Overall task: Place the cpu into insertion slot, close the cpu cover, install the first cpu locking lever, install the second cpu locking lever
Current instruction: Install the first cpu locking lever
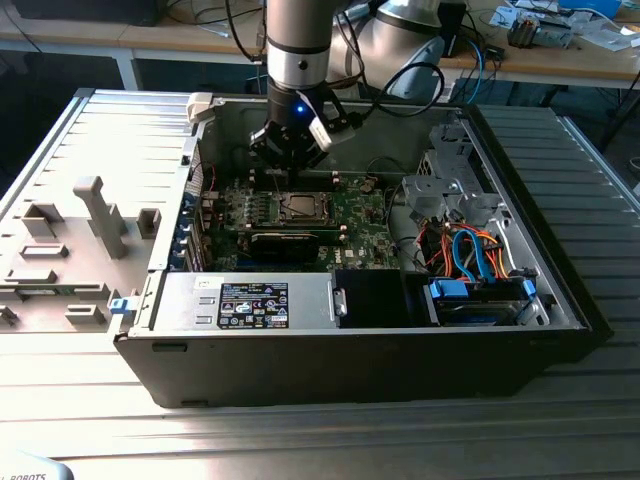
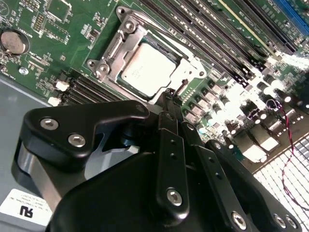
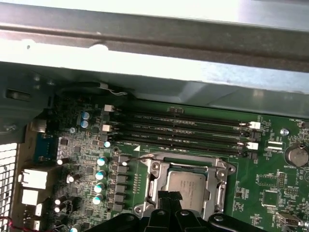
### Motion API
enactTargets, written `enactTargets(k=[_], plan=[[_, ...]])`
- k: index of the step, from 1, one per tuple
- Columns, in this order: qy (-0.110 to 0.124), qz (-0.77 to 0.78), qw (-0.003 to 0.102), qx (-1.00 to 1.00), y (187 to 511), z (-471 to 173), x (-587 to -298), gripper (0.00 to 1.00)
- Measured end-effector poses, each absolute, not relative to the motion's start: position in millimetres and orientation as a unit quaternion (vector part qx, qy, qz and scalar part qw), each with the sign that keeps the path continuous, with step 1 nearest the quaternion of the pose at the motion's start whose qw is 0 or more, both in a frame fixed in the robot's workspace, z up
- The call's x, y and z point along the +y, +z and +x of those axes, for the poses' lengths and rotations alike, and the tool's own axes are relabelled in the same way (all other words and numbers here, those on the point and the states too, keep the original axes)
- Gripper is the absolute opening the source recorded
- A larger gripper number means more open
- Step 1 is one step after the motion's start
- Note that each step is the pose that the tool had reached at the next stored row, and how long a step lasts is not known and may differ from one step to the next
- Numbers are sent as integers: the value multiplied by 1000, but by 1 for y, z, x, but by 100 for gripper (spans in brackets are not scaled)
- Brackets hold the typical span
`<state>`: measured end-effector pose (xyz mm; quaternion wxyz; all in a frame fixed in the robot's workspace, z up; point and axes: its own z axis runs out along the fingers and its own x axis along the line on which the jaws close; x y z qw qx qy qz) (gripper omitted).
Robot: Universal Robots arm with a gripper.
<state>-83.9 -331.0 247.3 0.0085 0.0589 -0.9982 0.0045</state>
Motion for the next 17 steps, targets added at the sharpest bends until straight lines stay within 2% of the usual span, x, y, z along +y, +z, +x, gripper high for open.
enactTargets(k=[17], plan=[[5,54,4,-999,251,-127,-318,11]])
